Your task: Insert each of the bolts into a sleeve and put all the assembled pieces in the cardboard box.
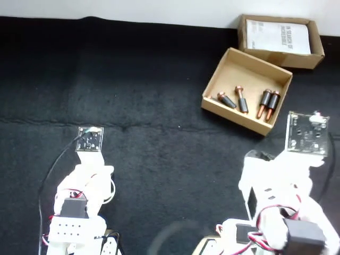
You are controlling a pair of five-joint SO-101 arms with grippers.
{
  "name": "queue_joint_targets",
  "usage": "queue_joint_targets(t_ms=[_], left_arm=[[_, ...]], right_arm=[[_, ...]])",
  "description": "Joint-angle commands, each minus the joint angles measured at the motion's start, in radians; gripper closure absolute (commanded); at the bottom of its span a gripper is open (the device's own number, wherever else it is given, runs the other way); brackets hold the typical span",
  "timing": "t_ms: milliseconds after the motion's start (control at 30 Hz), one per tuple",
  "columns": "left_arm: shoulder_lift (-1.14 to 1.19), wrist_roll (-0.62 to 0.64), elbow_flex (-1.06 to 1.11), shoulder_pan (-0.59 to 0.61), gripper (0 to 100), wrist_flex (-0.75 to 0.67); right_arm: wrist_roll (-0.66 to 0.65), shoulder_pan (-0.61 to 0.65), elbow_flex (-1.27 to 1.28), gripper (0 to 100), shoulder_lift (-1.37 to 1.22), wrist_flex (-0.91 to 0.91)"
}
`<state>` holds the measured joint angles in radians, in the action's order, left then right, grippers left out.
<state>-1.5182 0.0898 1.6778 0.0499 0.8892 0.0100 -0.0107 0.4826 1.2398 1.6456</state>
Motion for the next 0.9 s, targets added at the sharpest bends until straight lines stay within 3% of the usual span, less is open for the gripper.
queue_joint_targets(t_ms=[0,133,400,600,867], left_arm=[[-0.004,0.005,0.024,0.012,99,0.008],[-0.004,0.005,0.024,0.012,99,0.011],[-0.004,0.005,-0.013,0.01,99,0.169],[-0.004,0.005,-0.025,0.01,99,0.227],[-0.004,0.005,-0.038,0.007,99,0.327]], right_arm=[[0.002,0.002,0.197,94.7,0.082,-0.14],[0.002,0.002,0.446,94.7,0.145,-0.32],[-0.014,0.002,0.808,94.7,0.183,-0.576],[-0.18,-0.002,0.99,94.7,0.188,-0.587],[-0.181,-0.004,1.03,94.7,0.185,-0.466]])
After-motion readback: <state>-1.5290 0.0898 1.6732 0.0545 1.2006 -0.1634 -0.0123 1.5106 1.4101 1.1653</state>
